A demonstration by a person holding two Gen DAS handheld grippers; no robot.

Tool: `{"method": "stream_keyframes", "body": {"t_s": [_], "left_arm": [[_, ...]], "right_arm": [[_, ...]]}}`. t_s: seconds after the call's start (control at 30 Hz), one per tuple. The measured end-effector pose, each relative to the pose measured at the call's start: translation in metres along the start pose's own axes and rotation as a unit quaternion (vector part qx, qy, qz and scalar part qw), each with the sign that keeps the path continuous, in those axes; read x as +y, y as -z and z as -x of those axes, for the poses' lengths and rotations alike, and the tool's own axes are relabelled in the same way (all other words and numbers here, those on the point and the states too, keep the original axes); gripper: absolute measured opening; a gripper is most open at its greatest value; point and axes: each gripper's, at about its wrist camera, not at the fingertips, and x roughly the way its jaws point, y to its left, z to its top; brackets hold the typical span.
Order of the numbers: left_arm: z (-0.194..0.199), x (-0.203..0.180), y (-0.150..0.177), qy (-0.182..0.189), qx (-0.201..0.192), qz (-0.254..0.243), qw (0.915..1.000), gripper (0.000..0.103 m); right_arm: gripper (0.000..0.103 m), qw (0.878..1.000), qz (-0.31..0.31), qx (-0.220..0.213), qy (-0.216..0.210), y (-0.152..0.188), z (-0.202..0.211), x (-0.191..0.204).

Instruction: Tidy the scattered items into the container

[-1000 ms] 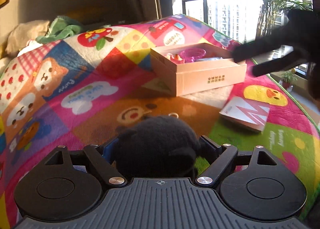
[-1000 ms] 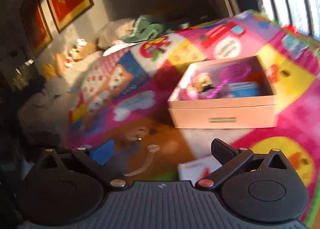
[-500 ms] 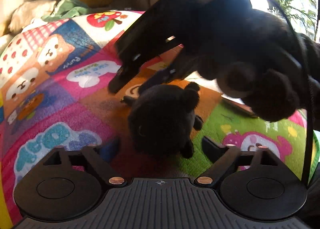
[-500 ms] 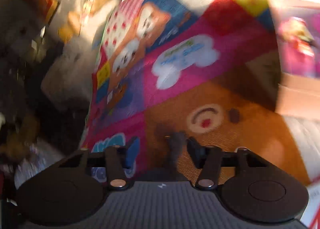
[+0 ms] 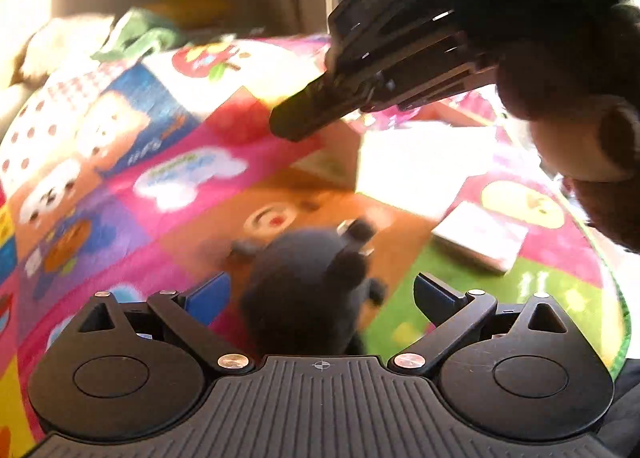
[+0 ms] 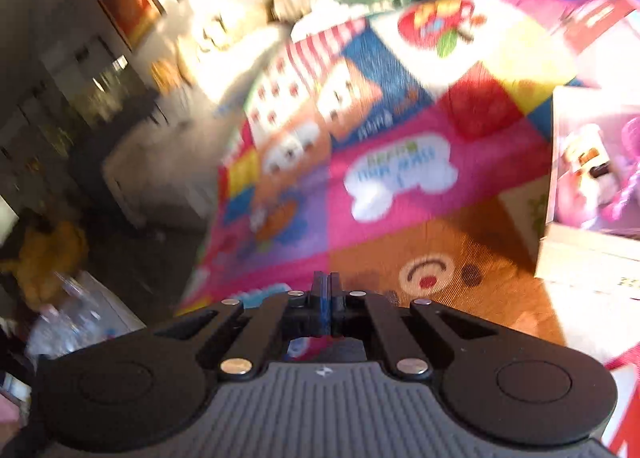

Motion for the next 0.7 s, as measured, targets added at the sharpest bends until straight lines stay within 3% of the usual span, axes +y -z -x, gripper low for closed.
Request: {"method": "stream_keyframes", "body": {"t_s": [0.13, 0.27, 0.47, 0.63, 0.7], "left_arm": [[-0.001, -0.016, -0.010, 0.014, -0.008, -0.022, 0.9996, 0.101], [-0.001, -0.025, -0.013, 0.012, -0.006, -0.038, 0.9992, 0.101], [0.007, -0.010, 0.000, -0.025, -0.005, -0.042, 0.9988, 0.102], [0.016, 0.030, 0.009, -0.009, -0.001, 0.032, 0.9995, 0.102], [0.019, 0.040, 0.009, -0.010, -0.002, 0.041, 0.9991, 0.103]], "right_arm": [[0.000, 1.000, 0.001, -0.023, -0.006, 0.008, 0.034, -0.005], [0.002, 1.000, -0.009, -0.007, 0.012, 0.006, 0.032, -0.012], [0.014, 0.998, -0.037, 0.052, 0.024, -0.003, -0.016, -0.026], [0.026, 0.993, -0.010, 0.102, 0.057, -0.004, -0.061, -0.020], [0.040, 0.990, 0.000, 0.121, 0.071, -0.003, -0.078, -0.017]]}}
